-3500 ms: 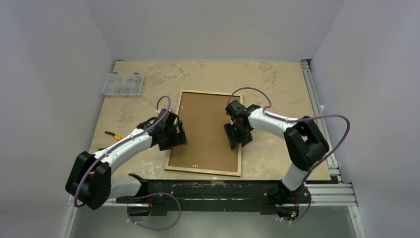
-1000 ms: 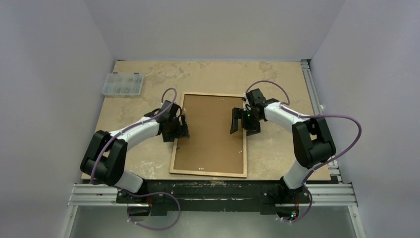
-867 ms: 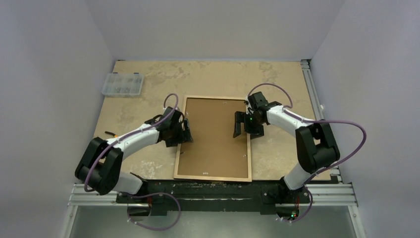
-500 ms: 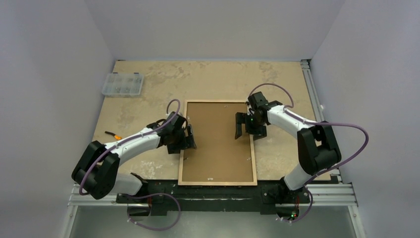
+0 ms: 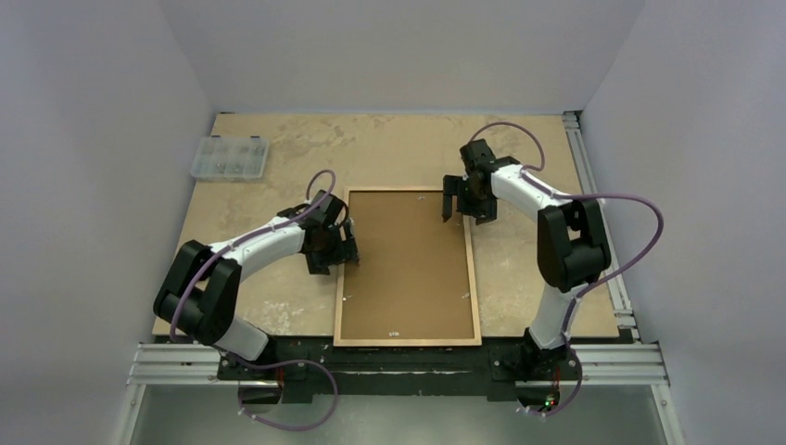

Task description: Put the photo into the frame

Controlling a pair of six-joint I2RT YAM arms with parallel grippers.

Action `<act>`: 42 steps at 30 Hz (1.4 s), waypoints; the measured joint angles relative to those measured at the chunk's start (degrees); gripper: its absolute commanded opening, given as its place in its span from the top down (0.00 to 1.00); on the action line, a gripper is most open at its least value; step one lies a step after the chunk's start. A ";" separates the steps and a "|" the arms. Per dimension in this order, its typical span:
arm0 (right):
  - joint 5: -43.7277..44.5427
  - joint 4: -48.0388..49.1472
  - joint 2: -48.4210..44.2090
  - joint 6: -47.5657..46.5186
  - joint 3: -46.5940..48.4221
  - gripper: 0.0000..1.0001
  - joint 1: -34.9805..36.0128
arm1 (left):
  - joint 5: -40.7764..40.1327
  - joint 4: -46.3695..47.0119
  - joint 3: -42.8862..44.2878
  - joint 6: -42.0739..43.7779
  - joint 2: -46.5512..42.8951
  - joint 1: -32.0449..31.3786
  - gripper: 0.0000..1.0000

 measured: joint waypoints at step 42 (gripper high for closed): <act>-3.45 2.93 -2.60 -0.63 -1.62 0.10 -2.03 | -1.55 -3.15 15.87 5.68 6.60 5.64 0.24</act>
